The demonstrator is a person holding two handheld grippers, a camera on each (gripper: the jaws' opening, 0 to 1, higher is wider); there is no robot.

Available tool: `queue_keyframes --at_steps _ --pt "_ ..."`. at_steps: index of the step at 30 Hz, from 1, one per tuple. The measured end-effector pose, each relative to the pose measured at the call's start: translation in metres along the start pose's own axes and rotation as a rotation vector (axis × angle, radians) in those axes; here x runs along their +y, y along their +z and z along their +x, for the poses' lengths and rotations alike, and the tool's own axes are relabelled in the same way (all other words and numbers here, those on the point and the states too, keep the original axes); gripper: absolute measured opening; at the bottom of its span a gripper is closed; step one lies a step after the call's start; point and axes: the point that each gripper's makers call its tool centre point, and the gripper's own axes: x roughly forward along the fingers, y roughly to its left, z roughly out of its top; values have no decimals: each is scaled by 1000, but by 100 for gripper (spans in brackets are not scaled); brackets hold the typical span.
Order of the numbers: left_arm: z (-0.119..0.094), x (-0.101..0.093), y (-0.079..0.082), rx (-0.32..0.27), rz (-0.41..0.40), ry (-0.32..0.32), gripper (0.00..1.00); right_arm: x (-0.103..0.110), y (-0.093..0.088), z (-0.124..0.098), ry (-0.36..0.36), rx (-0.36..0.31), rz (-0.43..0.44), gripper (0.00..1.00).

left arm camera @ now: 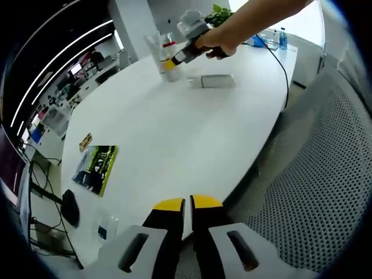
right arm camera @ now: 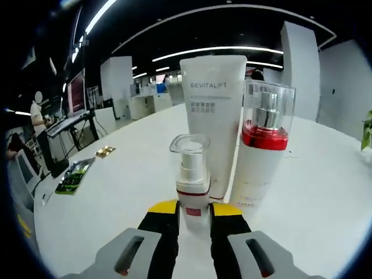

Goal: Arrange the skincare products in the storage area until every visible bottle or jar stands upright without overlapping.

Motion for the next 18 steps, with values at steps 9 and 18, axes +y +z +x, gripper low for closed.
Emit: queue_keyframes --at_steps 9,18 --pt "0 -1 0 2 -2 -4 0 0 4 8 -60 21 90 21" --pt "0 0 -1 5 -5 -1 0 -5 3 6 -153 36 33 12"
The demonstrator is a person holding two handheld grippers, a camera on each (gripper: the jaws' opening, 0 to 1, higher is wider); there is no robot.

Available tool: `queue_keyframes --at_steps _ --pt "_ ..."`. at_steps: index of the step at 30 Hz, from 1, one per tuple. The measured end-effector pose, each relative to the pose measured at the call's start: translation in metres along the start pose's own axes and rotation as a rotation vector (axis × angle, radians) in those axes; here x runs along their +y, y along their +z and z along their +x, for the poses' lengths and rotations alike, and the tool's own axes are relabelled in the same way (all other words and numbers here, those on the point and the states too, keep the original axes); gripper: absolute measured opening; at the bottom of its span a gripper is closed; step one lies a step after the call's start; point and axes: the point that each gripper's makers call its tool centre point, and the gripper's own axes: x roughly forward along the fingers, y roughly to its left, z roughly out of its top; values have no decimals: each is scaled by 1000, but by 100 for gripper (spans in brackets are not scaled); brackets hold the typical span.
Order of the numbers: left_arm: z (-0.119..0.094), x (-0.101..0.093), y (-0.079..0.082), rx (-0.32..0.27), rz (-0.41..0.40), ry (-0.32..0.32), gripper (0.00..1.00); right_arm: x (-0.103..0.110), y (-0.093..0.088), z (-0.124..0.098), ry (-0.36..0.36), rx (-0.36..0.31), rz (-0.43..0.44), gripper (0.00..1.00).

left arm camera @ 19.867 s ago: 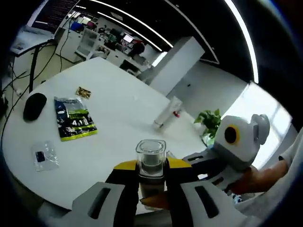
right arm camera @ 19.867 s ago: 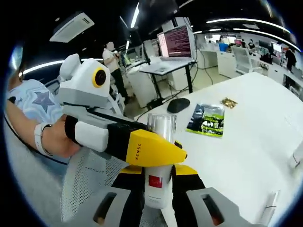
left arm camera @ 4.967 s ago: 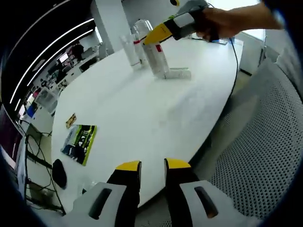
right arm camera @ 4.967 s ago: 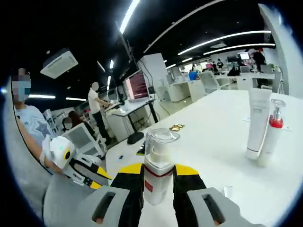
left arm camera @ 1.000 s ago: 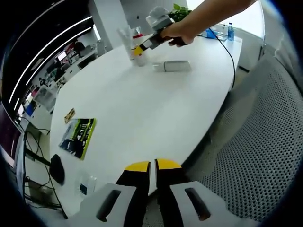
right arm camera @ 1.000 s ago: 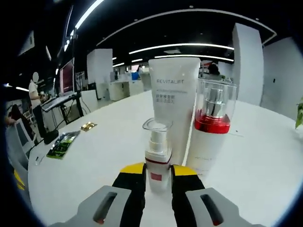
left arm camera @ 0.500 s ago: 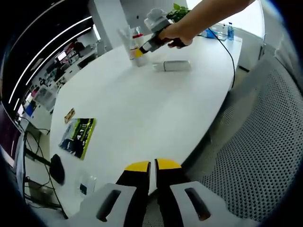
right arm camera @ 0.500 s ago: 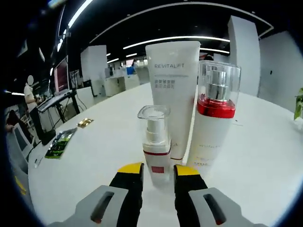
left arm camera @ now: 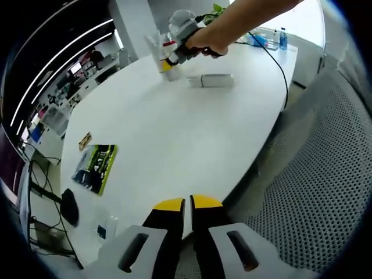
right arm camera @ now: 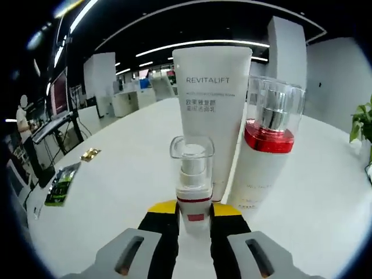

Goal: Arrange the skincare products in the storage area until every visible bottle or jar stands upright without overlapping.

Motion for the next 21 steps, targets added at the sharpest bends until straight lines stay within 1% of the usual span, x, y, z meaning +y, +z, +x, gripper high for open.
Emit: queue_keyframes --at_steps 1,6,8,10,14,18,19,21 --pt "0 0 0 0 0 0 0 -3 -1 -1 -21 -1 6 12" --pt "0 0 0 0 1 0 0 -8 -2 -3 -75 -2 48 12" --pt "0 -1 0 1 2 -1 0 -8 0 1 -78 -3 71 12" --pt "0 -2 1 -7 -4 -9 0 -7 2 3 -82 6 54 12" --pt "0 -2 1 -4 -5 -10 0 -7 3 5 -87 12 65 12" --pt "0 -2 1 -4 -5 -9 0 -5 2 5 -95 20 97 13" --pt "0 -2 1 -4 -5 -9 0 -4 0 6 -90 34 110 13" --pt "0 -2 0 -1 -4 -9 0 -4 -3 6 -91 46 110 15"
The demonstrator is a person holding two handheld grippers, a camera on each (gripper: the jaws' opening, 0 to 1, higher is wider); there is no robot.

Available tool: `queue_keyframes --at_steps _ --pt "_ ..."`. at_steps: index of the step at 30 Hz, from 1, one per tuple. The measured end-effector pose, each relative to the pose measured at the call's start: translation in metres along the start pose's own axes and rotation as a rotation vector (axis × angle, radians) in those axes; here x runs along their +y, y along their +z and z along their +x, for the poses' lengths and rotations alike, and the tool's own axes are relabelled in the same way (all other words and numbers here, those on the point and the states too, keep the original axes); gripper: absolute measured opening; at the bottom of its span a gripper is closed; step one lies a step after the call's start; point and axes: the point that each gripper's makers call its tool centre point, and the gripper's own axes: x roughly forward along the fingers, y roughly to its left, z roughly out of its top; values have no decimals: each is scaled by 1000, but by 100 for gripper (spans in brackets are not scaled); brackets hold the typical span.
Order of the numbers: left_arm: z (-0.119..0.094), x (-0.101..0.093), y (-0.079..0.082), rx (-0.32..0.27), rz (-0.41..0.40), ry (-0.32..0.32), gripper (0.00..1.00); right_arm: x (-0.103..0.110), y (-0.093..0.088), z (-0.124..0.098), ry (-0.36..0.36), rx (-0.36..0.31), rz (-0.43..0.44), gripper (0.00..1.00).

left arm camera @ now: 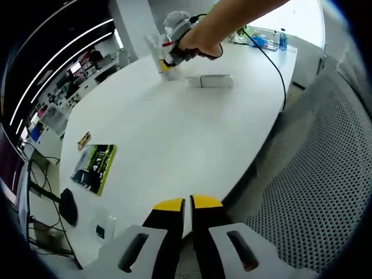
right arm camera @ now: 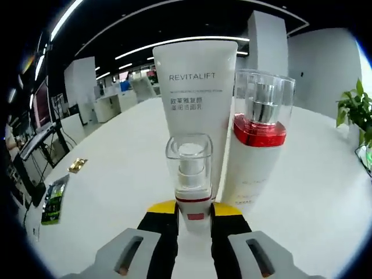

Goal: Arrange the skincare products in the storage area until every visible bottle or jar stands upright without overlapping.

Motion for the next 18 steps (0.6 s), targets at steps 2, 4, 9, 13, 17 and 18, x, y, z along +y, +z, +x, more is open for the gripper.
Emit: queue_keyframes --at_steps 2,4,9,13,17,18 --pt "0 0 0 1 -1 0 0 0 1 0 2 -9 33 22" --pt "0 0 0 1 0 1 0 0 -1 -1 5 5 27 26" --pt "0 1 -1 4 1 1 0 4 -9 -11 43 14 27 27" --pt "0 2 -1 3 -2 6 0 12 -20 -29 172 29 -98 31" --pt "0 3 0 -1 -2 11 0 11 -34 -59 282 74 -117 34" --pt "0 3 0 0 -1 11 0 13 -39 -65 311 95 -124 35"
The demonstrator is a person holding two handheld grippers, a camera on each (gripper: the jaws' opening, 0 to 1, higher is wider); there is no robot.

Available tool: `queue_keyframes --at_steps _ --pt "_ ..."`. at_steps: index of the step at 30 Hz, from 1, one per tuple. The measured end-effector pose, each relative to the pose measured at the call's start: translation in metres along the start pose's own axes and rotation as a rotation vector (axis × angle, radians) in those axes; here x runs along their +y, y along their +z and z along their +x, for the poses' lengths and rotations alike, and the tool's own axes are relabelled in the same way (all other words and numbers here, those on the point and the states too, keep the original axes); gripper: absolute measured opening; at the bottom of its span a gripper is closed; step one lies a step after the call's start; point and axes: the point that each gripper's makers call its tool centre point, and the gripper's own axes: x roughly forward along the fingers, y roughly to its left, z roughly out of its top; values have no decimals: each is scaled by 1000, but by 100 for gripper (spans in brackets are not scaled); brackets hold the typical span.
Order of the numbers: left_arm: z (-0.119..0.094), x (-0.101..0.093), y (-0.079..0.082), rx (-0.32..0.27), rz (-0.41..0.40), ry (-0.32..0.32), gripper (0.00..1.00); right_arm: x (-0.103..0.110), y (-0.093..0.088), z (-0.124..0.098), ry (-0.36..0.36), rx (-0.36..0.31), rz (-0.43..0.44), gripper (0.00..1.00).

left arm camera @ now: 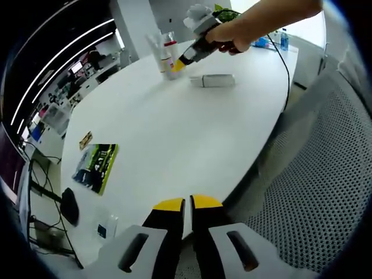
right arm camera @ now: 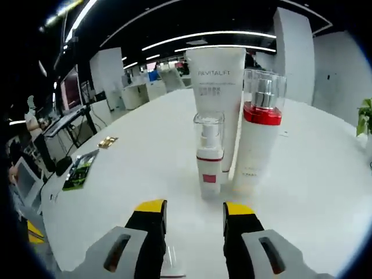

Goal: Arrange the skincare products in the storage area until every visible bottle or jar stands upright without overlapping.

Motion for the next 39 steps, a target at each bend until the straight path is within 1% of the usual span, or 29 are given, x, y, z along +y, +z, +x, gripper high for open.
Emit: queue_keyframes --at_steps 1,3,4,5,6,7,9,10,11,12,14,16,17,18,19,22,24,26,28,29,31,32,33,34,35,36,38,39 --pt "0 0 0 -1 0 0 0 5 -8 -8 31 14 -19 35" --pt "0 0 1 -4 2 2 0 12 -21 -19 66 48 -45 35" --pt "-1 1 1 -5 1 4 0 14 -31 -26 71 79 -67 34" --pt "-1 1 1 -6 3 5 0 17 -37 -30 80 95 -76 34" --pt "-1 1 2 -7 4 5 0 19 -40 -33 81 90 -73 34" --pt "-1 1 2 -7 4 5 0 22 -47 -36 92 102 -91 33" --pt "-1 1 2 -6 5 3 0 20 -61 -39 75 151 -123 33" --pt "-1 1 2 -7 4 3 0 18 -68 -39 64 173 -155 33" --pt "-1 1 2 -9 1 4 0 13 -74 -33 65 186 -148 32" --pt "-1 1 3 -10 -2 3 1 11 -82 -31 67 215 -155 32" --pt "-2 1 4 -16 -3 1 1 7 -89 -30 56 231 -160 32" --pt "-4 0 6 -26 -7 -2 2 5 -92 -31 55 239 -161 27" --pt "-4 0 6 -29 -6 -3 2 4 -88 -30 67 202 -199 24" --pt "-4 -2 7 -29 -12 -9 3 2 -94 -33 51 227 -170 19" --pt "-4 -2 8 -29 -19 -13 4 0 -97 -34 44 236 -175 15" --pt "-6 -3 12 -48 -19 -14 4 1 -97 -35 49 216 -227 14" --pt "-7 -3 16 -63 -36 -18 6 -1 -99 -38 36 227 -242 14" --pt "-7 -3 17 -70 -45 -21 8 -1 -100 -39 40 230 -222 14" --pt "-7 -4 19 -79 -47 -26 11 5 -93 -41 44 184 -227 13" --pt "-7 -4 20 -82 -52 -29 13 12 -90 -45 59 177 -214 13" --pt "-10 -5 27 -113 -66 -41 14 21 -86 -47 74 161 -223 13" --pt "-11 -5 30 -127 -79 -43 15 24 -85 -47 86 158 -214 13" --pt "-12 -4 32 -130 -89 -43 16 33 -81 -49 110 140 -187 13" --pt "-13 -2 37 -156 -122 -47 16 38 -78 -50 122 124 -175 13" --pt "-14 0 40 -169 -146 -50 17 43 -75 -52 129 114 -168 13" --pt "-15 3 43 -184 -174 -50 18 53 -71 -53 160 91 -128 13" --pt "-21 11 51 -224 -247 -47 20 66 -66 -56 189 63 -71 13" --pt "-24 16 56 -252 -279 -47 21 75 -63 -57 221 46 -50 13"
